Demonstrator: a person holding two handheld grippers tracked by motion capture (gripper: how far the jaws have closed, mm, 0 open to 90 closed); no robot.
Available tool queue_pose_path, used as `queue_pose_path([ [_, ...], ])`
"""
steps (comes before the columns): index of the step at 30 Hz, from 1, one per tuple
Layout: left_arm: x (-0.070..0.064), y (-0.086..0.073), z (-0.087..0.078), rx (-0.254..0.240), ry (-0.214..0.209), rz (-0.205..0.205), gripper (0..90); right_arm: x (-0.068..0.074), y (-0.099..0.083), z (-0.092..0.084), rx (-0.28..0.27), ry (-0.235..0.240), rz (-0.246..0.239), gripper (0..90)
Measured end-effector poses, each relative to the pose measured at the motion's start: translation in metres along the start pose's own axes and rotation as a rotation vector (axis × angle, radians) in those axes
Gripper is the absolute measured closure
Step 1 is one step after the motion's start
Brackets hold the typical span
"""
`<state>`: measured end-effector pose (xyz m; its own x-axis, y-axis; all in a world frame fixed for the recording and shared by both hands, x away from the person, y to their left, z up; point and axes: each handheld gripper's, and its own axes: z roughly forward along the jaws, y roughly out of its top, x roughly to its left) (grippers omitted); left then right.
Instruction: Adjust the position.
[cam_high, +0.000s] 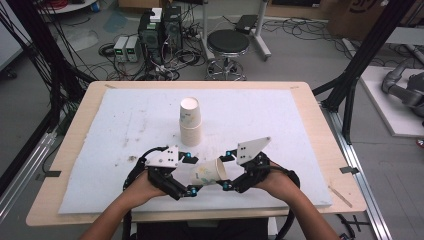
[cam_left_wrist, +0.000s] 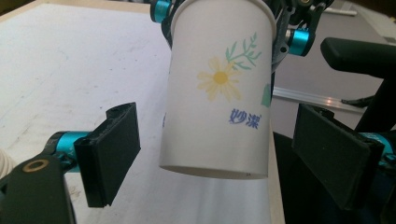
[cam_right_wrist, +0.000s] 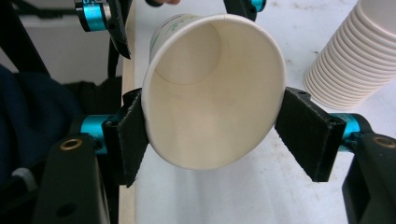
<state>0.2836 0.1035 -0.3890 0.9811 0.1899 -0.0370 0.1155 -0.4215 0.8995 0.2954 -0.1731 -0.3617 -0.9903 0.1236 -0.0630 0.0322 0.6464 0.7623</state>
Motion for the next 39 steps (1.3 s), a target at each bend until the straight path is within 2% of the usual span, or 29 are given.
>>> queue_pose_path([
  [10, 0.001, 0.005, 0.004, 0.093, 0.011, 0.031, 15.6, 0.001, 0.025, 0.009, 0.153, 0.0, -0.065, 29.0],
  [16, 0.001, 0.007, 0.007, 0.139, 0.012, 0.043, 15.9, 0.002, 0.034, 0.014, 0.219, -0.003, -0.092, 29.0],
  [19, 0.001, 0.008, 0.009, 0.155, 0.015, 0.046, 16.1, 0.003, 0.038, 0.015, 0.248, -0.007, -0.099, 29.0],
  [27, 0.002, 0.01, 0.014, 0.209, 0.025, 0.055, 16.6, 0.003, 0.05, 0.019, 0.308, -0.012, -0.155, 29.0],
  [34, 0.002, 0.01, 0.018, 0.229, 0.025, 0.048, 17.8, 0.006, 0.056, 0.025, 0.377, -0.015, -0.179, 28.9],
  [39, 0.003, 0.009, 0.02, 0.236, 0.023, 0.044, 20.7, 0.008, 0.058, 0.029, 0.401, -0.004, -0.185, 28.9],
])
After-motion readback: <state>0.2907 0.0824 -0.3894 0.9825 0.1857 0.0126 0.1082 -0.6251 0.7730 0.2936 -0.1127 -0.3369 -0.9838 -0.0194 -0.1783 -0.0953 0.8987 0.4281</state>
